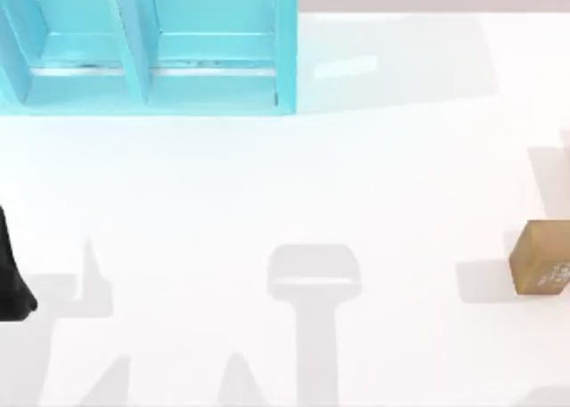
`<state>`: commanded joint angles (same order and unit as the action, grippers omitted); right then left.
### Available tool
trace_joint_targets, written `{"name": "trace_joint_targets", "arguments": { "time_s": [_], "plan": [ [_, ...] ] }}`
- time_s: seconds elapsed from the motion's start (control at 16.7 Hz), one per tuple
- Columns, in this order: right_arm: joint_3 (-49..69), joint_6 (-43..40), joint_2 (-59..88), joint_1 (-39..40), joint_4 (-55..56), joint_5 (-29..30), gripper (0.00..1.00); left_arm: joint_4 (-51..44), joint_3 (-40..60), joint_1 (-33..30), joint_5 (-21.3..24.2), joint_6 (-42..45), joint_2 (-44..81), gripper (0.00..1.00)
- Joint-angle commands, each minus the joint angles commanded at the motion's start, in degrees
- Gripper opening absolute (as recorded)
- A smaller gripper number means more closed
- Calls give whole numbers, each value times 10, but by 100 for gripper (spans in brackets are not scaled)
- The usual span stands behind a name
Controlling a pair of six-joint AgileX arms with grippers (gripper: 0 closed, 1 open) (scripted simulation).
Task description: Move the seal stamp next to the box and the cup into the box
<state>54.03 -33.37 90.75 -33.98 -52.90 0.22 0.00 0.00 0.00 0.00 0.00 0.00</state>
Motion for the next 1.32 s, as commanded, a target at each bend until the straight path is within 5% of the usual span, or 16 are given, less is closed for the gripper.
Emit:
{"name": "trace_joint_targets", "arguments": {
  "time_s": [0.3, 0.9, 1.32],
  "plan": [
    [0, 0, 0, 0, 0, 0, 100, 0, 0, 0, 0, 0, 0, 100],
    [8, -3, -1, -5, 1, -3, 100, 0, 0, 0, 0, 0, 0, 100],
    [156, -16, -19, -9, -58, -42, 100, 0, 0, 0, 0, 0, 0, 100]
  ]
}}
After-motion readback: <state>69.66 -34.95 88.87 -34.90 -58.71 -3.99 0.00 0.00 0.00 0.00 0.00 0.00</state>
